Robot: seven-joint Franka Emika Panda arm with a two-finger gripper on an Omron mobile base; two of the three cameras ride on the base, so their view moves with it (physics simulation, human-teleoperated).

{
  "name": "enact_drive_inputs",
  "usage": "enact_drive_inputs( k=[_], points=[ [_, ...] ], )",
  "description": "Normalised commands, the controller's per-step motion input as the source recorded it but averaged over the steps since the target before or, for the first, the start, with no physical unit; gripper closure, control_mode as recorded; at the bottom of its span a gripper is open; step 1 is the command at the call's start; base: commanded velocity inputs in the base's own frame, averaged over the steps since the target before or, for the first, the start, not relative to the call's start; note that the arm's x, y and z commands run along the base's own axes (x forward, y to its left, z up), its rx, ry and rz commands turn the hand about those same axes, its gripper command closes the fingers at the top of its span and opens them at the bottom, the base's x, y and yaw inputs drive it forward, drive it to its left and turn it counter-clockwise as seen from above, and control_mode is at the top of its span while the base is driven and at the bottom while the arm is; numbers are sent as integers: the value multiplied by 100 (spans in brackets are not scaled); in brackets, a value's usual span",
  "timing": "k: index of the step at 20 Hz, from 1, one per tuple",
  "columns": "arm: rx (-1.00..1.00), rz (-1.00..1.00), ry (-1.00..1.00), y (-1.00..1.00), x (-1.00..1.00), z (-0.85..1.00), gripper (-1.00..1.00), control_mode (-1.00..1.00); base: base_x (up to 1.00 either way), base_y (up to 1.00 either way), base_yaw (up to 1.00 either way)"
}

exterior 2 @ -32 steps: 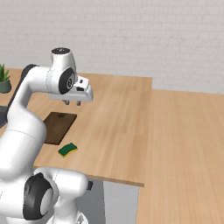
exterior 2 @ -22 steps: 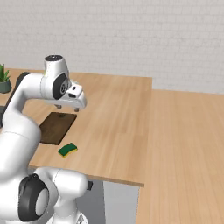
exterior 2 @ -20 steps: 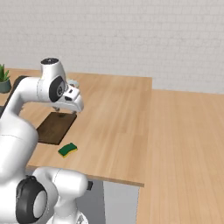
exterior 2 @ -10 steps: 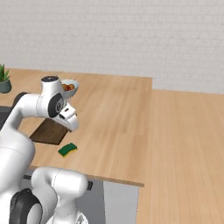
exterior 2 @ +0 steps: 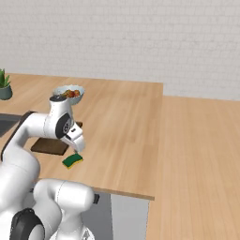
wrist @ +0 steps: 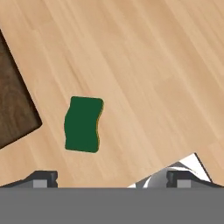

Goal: Pick up the sponge from the counter and clean the cutting board by briefly scrubbing or pressing down on the cutting board. Once finished, release the sponge.

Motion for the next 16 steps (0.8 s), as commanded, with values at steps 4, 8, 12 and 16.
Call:
enact_drive_inputs(
  k=[4,8,12,16],
  points=[
    [0,0,0,0,-4,-42,-100,-100,0,0,0],
    [1,-1,2,3,0,-45,-100,-100,0,0,0],
    [0,-2,0,18,0,-35,-100,-100,0,0,0],
    [0,-2,0,29,0,-27,-100,-100,0,0,0]
  ],
)
